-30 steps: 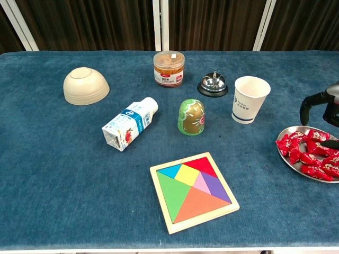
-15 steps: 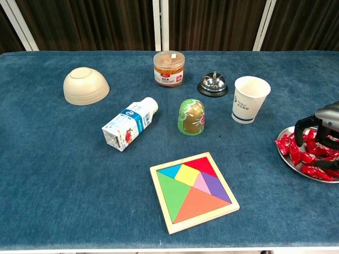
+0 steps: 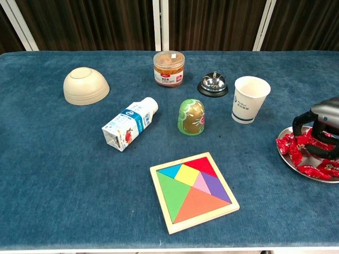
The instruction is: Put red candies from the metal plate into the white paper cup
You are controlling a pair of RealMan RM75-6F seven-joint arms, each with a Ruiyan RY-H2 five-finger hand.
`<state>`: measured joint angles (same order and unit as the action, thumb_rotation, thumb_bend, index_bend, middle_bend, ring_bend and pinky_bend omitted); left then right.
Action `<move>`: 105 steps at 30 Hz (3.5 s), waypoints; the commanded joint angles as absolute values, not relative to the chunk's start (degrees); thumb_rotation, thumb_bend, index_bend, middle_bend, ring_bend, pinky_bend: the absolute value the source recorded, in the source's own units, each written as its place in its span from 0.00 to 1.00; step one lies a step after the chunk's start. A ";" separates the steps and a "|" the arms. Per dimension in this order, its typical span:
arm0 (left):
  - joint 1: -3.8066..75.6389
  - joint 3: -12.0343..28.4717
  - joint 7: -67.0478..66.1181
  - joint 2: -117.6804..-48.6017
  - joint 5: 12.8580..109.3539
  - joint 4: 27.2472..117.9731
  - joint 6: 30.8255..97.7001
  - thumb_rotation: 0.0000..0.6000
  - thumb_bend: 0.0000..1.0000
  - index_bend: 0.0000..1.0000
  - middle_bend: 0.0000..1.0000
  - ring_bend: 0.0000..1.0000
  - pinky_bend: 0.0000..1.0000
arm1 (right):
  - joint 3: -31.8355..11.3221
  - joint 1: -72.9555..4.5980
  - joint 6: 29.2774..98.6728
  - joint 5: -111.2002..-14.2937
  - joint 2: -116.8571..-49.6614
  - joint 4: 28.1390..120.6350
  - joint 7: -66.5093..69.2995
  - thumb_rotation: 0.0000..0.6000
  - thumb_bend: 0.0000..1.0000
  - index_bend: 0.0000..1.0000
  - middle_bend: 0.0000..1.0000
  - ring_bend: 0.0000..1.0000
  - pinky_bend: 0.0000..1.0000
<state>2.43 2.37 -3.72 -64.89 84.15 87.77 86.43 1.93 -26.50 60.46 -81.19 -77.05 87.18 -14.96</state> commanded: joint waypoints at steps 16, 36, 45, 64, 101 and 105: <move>2.53 2.28 -4.55 -64.75 84.06 88.58 86.22 1.00 0.00 0.23 0.15 0.03 0.00 | -11.18 -36.46 55.83 -72.86 -74.79 91.77 -17.60 1.00 0.70 0.63 0.94 1.00 1.00; 2.67 2.29 -4.17 -65.26 83.57 87.83 85.61 1.00 0.00 0.23 0.15 0.03 0.00 | -10.80 -40.04 54.33 -69.65 -80.23 86.39 -18.66 1.00 0.49 0.39 0.94 1.00 1.00; 2.78 2.21 -3.99 -65.24 83.84 87.76 85.56 1.00 0.00 0.23 0.15 0.03 0.00 | -2.92 -34.54 61.04 -83.44 -72.72 90.98 -12.87 1.00 0.46 0.44 0.94 1.00 1.00; 2.58 2.03 -4.80 -65.41 84.73 89.05 86.62 1.00 0.00 0.23 0.15 0.03 0.00 | 5.94 -29.94 58.23 -90.07 -74.06 85.06 -12.39 1.00 0.45 0.50 0.94 1.00 1.00; 2.09 1.86 -3.12 -66.28 84.73 87.14 86.82 1.00 0.00 0.23 0.15 0.03 0.00 | 1.18 -29.45 62.65 -90.30 -72.76 86.66 -9.09 1.00 0.65 0.67 0.95 1.00 1.00; 2.23 1.93 -3.11 -66.34 84.82 87.13 86.73 1.00 0.00 0.23 0.15 0.03 0.00 | -3.26 -31.06 63.81 -88.28 -71.12 89.49 -9.84 1.00 0.65 0.67 0.95 1.00 1.00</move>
<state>2.23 1.92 -3.11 -66.34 84.83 87.13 86.74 -0.98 -30.07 63.36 -89.59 -72.13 88.04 -9.60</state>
